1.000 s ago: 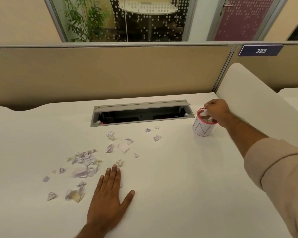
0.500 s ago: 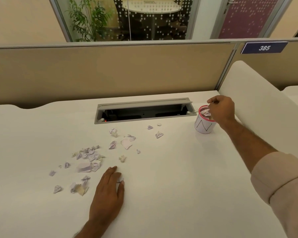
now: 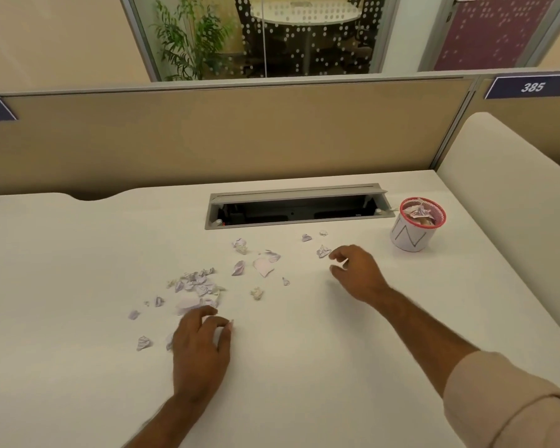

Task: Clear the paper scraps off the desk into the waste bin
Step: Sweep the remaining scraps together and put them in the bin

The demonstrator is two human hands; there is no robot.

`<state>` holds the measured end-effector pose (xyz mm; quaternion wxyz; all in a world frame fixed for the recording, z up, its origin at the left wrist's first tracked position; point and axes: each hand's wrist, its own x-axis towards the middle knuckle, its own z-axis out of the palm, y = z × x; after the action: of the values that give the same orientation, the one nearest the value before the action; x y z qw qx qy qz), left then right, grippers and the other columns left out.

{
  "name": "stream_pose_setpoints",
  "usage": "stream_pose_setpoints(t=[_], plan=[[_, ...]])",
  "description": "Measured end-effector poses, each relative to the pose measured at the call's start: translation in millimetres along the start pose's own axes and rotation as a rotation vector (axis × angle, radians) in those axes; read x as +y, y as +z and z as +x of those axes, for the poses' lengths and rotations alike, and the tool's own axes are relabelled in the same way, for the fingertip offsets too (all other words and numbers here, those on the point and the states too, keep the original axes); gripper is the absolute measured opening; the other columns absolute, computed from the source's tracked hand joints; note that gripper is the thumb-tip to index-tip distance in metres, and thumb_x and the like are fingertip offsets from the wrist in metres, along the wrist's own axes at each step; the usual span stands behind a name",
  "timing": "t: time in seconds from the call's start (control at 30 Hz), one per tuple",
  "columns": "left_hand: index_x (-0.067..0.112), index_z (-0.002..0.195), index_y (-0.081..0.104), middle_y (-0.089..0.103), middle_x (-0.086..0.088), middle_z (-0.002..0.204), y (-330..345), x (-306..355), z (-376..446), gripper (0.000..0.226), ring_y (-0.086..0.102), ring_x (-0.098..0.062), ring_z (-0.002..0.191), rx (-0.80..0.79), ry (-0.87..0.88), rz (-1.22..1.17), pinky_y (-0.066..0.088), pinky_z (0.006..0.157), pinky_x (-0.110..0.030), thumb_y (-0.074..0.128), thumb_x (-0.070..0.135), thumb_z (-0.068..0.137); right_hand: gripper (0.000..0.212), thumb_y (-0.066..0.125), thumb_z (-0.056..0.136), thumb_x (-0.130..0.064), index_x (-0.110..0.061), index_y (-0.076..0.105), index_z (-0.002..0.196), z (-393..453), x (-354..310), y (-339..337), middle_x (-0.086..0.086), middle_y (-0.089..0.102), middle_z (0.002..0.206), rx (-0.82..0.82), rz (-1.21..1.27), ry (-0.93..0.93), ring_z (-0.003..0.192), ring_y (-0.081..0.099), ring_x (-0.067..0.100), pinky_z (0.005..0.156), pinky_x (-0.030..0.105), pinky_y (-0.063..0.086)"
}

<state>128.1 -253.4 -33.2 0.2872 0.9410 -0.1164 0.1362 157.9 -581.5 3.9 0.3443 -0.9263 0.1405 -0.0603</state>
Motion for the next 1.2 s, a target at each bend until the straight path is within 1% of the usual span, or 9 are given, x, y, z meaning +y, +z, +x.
stream_pose_setpoints(t=[0.1,0.2,0.37,0.5,0.63,0.83,0.93,1.07,1.2], plan=[[0.02,0.081,0.074,0.059,-0.006,0.126,-10.8,-21.2,18.8,0.003,0.047,-0.033,0.126,-0.007,-0.044,0.082,0.041,0.096,-0.05,0.075,0.018,0.08,0.025,0.068,0.084,-0.017,-0.014,0.064,0.108,-5.8,-12.9,18.9,0.001,0.057,0.109,-0.065,0.017,-0.036,0.089,0.052,0.012,0.085,0.025,0.046],[0.017,0.081,0.077,0.055,-0.009,0.137,-15.4,-32.5,38.9,0.013,0.045,-0.036,0.129,-0.132,-0.171,0.074,0.04,0.099,-0.05,0.078,0.006,0.076,0.026,0.068,0.083,-0.017,-0.014,0.064,0.108,-10.3,-29.0,33.3,0.001,0.056,0.107,-0.089,0.031,-0.083,0.089,0.053,0.014,0.086,0.029,0.047],[0.015,0.074,0.072,0.07,-0.002,0.088,-13.8,-39.7,49.5,0.021,0.062,-0.032,0.085,-0.187,-0.084,0.022,0.043,0.078,-0.035,0.073,-0.006,0.074,0.025,0.068,0.083,-0.018,-0.016,0.063,0.107,-16.1,-52.8,53.0,-0.002,0.054,0.103,-0.118,0.051,-0.159,0.085,0.051,0.012,0.079,0.021,0.042],[0.015,0.078,0.072,0.069,0.002,0.079,-17.4,-40.3,44.5,0.017,0.061,-0.023,0.078,-0.137,-0.108,0.026,0.037,0.069,-0.027,0.068,-0.002,0.081,0.025,0.068,0.082,-0.018,-0.021,0.062,0.107,-13.3,-82.1,70.1,-0.004,0.055,0.109,-0.16,0.074,-0.193,0.093,0.05,0.008,0.084,0.021,0.042],[0.018,0.079,0.072,0.07,0.006,0.081,-24.8,-40.7,41.5,0.015,0.062,-0.016,0.077,-0.09,-0.171,-0.036,0.037,0.069,-0.025,0.068,0.004,0.084,0.028,0.066,0.083,-0.016,-0.019,0.061,0.11,-8.2,-122.2,92.7,0.0,0.057,0.115,-0.25,0.066,-0.273,0.105,0.054,0.015,0.094,0.031,0.046],[0.029,0.117,0.058,0.066,0.017,0.083,-42.4,-48.9,45.5,0.031,0.061,0.001,0.066,-0.004,-0.359,-0.215,0.039,0.065,-0.007,0.067,0.018,0.089,0.063,0.064,0.084,-0.019,-0.019,0.039,0.141,7.2,-173.7,135.1,0.005,0.041,0.144,-0.49,-0.158,-0.35,0.131,0.036,0.028,0.109,0.038,0.033],[0.026,0.127,0.054,0.064,0.017,0.083,-48.5,-53.4,46.5,0.041,0.061,-0.001,0.076,0.003,-0.387,-0.248,0.045,0.078,-0.026,0.067,0.018,0.09,0.078,0.065,0.084,-0.028,-0.019,0.023,0.148,13.0,-183.8,156.9,0.007,0.03,0.151,-0.56,-0.32,-0.366,0.135,0.028,0.033,0.11,0.043,0.03],[0.017,0.124,0.062,0.07,0.002,0.107,-51.3,-61.0,43.5,0.034,0.063,-0.02,0.096,0.006,-0.392,-0.215,0.047,0.084,-0.028,0.065,0.014,0.09,0.053,0.058,0.088,-0.024,-0.018,0.043,0.139,11.6,-180.5,170.1,0.009,0.044,0.135,-0.526,-0.499,-0.49,0.122,0.038,0.031,0.099,0.04,0.04],[0.014,0.107,0.072,0.072,-0.001,0.106,-51.7,-63.2,40.2,0.019,0.062,-0.018,0.094,-0.017,-0.374,-0.187,0.045,0.085,-0.029,0.064,0.011,0.09,0.025,0.054,0.085,-0.003,-0.005,0.066,0.107,-5.7,-172.0,165.5,0.012,0.054,0.109,-0.439,-0.48,-0.595,0.106,0.05,0.029,0.08,0.031,0.04]])
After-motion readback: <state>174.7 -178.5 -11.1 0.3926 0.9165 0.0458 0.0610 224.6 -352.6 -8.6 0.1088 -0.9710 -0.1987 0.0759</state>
